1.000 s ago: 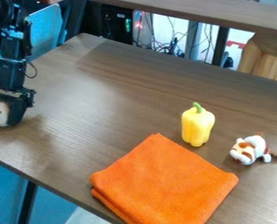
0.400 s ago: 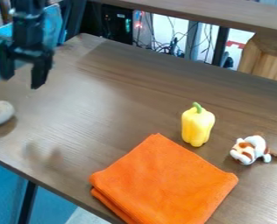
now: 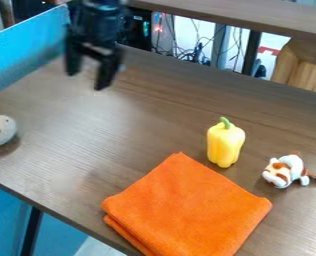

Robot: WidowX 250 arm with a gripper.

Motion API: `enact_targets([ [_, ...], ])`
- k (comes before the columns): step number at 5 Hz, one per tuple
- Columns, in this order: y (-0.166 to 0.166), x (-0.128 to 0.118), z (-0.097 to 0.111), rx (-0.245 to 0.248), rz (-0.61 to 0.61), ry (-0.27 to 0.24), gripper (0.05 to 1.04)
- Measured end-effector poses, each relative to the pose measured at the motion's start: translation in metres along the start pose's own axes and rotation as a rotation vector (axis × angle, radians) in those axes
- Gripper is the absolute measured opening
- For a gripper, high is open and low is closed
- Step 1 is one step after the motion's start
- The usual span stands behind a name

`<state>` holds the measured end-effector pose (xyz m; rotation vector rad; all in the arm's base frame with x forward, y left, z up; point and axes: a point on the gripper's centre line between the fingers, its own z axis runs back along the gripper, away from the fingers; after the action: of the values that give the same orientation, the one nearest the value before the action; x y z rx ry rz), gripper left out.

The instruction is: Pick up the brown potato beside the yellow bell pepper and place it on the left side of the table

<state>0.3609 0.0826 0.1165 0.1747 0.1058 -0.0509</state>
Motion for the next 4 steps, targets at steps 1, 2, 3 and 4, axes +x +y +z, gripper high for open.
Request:
enact_targets([
  [1,-0.050,0.016,0.012,-0.063,-0.151,-0.072,1.001],
  [2,-0.092,0.022,0.019,-0.109,-0.233,-0.107,1.001],
  [3,-0.129,0.018,0.024,-0.172,-0.286,-0.106,1.001],
  [4,-0.144,0.013,0.027,-0.214,-0.310,-0.090,1.001],
])
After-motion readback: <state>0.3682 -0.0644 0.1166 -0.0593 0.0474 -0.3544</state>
